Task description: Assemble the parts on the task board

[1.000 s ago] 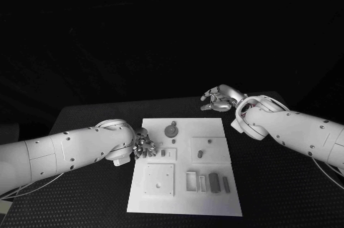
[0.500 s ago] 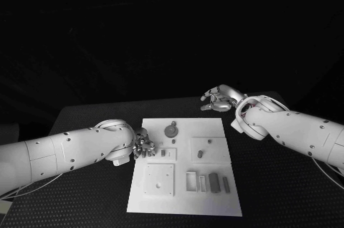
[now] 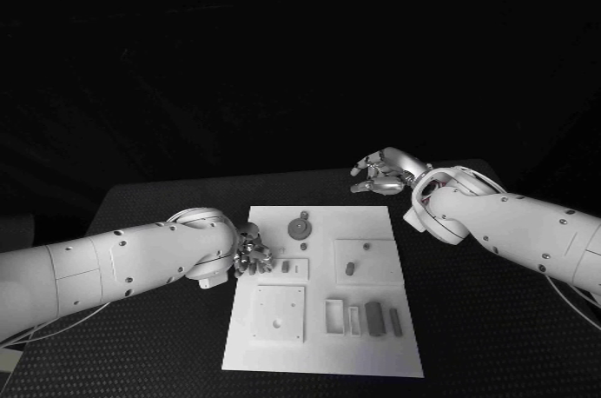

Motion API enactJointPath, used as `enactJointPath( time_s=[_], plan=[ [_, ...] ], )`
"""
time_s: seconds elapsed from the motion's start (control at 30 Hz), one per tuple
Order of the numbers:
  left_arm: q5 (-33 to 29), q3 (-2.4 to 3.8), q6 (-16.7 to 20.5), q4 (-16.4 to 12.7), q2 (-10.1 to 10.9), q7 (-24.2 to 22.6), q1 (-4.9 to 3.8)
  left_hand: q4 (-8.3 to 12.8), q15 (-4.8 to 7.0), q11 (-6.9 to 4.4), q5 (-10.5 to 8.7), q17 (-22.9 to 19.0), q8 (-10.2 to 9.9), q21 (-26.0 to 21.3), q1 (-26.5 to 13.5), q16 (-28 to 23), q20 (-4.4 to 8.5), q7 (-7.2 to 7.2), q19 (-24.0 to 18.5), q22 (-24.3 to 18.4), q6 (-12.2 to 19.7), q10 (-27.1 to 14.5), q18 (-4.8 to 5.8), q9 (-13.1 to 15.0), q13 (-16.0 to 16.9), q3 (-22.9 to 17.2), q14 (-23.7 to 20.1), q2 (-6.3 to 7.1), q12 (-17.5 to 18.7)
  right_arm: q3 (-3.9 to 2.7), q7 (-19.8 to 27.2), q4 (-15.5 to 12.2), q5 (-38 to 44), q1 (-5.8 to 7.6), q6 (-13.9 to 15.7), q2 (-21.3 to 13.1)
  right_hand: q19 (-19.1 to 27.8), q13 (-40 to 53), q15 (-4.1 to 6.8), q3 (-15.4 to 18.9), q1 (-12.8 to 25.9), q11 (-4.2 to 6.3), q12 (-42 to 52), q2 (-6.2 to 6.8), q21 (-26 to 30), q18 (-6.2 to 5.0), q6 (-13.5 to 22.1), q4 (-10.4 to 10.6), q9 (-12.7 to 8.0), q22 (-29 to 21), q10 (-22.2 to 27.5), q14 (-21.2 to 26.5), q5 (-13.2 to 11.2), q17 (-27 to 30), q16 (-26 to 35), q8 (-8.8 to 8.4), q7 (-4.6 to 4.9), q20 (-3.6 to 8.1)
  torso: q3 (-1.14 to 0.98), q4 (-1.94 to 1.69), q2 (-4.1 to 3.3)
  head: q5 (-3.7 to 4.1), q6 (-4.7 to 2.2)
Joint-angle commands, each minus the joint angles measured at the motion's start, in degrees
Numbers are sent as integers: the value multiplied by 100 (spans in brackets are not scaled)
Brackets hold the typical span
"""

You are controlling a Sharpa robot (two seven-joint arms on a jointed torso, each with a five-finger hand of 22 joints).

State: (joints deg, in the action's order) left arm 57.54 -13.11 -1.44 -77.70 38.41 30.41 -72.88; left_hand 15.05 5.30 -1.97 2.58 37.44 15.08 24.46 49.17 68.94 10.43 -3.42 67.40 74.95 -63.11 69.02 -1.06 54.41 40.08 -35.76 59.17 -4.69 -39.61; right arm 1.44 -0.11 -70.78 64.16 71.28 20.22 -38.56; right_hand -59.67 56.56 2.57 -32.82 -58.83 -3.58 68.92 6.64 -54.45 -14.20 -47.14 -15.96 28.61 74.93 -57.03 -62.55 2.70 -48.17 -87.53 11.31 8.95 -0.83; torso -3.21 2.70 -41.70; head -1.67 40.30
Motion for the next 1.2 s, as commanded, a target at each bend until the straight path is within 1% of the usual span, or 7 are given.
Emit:
enactJointPath(
  time_s=[0.03,0.3,0.43,0.67,1.07,1.17,1.2],
  plan=[
    [53,-10,-63,3,-34,-11,13,19,20,-50,25,-10,4,36,103,11,49,4,13,133,-32,81,-102,7,1,-57,24,-54,-24,-3,20,-8,8,-1,-73,3,-11,-6,-2,20,29,-4,27,-21,22,-80,56,6,-8,65,43,32,14,8,-33,35,115,13,-6,6,1,-7,0],
    [53,-11,-67,21,-70,-24,14,-71,34,-63,23,-27,6,69,15,13,66,19,40,126,-77,123,-99,-20,3,-1,69,217,-31,-3,22,-7,7,-1,-77,7,-11,-7,-2,20,30,-4,29,-21,22,-80,57,6,-9,65,44,32,14,9,-33,36,115,14,-8,9,-2,-1,11],
    [53,-11,-80,35,-100,-23,18,-184,40,-68,22,-36,3,76,-68,13,75,24,46,122,-87,132,-100,-33,4,47,81,377,-28,-3,21,-5,6,-1,-81,12,-11,-8,-2,20,31,-4,29,-22,22,-80,57,6,-10,65,44,32,14,9,-33,36,115,14,-8,8,-3,2,12],
    [137,-11,-127,26,-118,-15,22,-258,49,-74,22,-42,4,83,-83,16,83,30,49,121,-98,141,-103,-42,7,63,89,515,-26,-3,22,-8,6,-1,-90,11,-11,-10,-2,20,32,-4,30,-21,22,-80,58,6,-10,65,44,33,14,10,-34,36,116,14,-4,7,-2,7,19],
    [188,-12,-173,1,-101,4,23,-375,56,-80,22,-47,9,94,-123,23,90,36,58,120,-116,156,-101,-50,12,100,102,687,-26,-3,21,-10,6,-1,-88,9,-11,-12,-2,20,34,-4,31,-20,23,-80,60,7,-11,65,45,33,14,11,-34,36,116,14,-1,5,-2,12,23],
    [188,-13,-130,-4,-87,-2,23,-424,62,-88,22,-46,15,102,-142,33,98,44,68,121,-128,170,-105,-51,17,121,113,783,-32,-3,22,-9,6,-1,-91,11,-11,-12,-2,20,35,-4,32,-20,23,-80,60,7,-12,65,45,33,14,11,-34,36,116,13,-1,5,-2,16,21],
    [188,-13,-78,-5,-79,-7,24,-458,65,-90,22,-47,15,103,-163,34,99,45,68,120,-129,170,-105,-52,18,136,114,858,-31,-3,23,-10,6,-1,-90,11,-11,-13,-2,20,36,-4,32,-20,23,-80,60,7,-12,65,46,33,14,11,-34,36,116,13,-1,5,-2,16,21]
  ],
)
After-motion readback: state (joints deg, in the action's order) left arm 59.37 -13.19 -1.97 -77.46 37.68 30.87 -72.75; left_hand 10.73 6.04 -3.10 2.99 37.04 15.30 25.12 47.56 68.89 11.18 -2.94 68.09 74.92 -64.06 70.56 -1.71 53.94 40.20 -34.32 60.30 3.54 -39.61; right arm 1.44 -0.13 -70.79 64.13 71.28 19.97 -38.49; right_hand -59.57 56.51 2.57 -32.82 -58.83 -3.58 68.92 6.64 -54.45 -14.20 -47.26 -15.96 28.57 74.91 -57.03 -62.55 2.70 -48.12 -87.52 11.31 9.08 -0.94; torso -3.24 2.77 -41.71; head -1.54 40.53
